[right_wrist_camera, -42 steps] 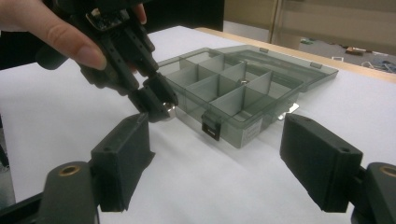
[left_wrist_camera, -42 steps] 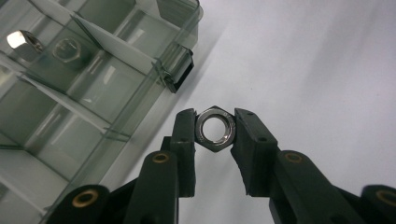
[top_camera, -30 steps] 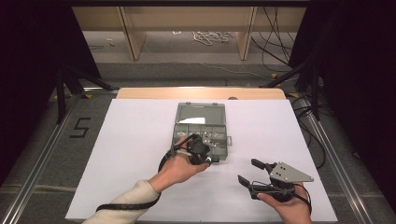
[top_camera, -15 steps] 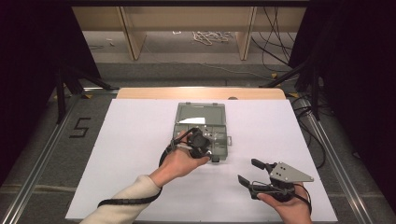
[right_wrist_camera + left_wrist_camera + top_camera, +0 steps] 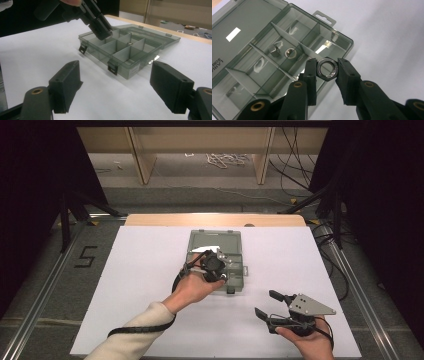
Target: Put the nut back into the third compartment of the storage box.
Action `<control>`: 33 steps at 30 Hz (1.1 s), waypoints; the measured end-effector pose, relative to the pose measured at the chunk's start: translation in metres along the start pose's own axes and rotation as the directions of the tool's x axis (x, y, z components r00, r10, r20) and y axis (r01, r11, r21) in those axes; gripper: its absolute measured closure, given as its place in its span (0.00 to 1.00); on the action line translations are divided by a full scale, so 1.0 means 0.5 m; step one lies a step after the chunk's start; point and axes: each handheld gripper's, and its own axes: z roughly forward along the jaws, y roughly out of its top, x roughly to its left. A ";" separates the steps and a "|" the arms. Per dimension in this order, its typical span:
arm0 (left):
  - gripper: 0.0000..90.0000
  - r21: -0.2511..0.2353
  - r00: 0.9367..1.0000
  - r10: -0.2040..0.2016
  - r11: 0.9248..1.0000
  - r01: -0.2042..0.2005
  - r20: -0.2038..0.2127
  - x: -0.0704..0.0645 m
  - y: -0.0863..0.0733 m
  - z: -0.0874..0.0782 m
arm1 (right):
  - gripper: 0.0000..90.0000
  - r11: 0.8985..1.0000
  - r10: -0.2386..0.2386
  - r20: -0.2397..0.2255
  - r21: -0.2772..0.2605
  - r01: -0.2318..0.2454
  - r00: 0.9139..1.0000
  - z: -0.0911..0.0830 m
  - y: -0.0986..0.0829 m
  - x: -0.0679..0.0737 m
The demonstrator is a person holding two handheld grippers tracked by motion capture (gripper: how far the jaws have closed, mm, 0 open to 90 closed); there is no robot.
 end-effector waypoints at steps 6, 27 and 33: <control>0.78 -0.005 1.000 -0.009 1.000 0.009 -0.027 0.014 0.006 0.007 | 0.28 1.000 0.000 0.000 0.000 0.000 1.000 0.000 0.000 0.000; 0.78 -0.019 0.995 -0.056 0.998 0.055 -0.079 0.058 0.029 0.032 | 0.28 1.000 -0.003 0.010 0.016 0.003 1.000 -0.003 0.001 0.000; 0.78 -0.027 0.993 -0.070 0.997 0.068 -0.091 0.069 0.033 0.038 | 0.28 1.000 0.022 -0.009 0.014 -0.022 1.000 -0.001 0.000 0.002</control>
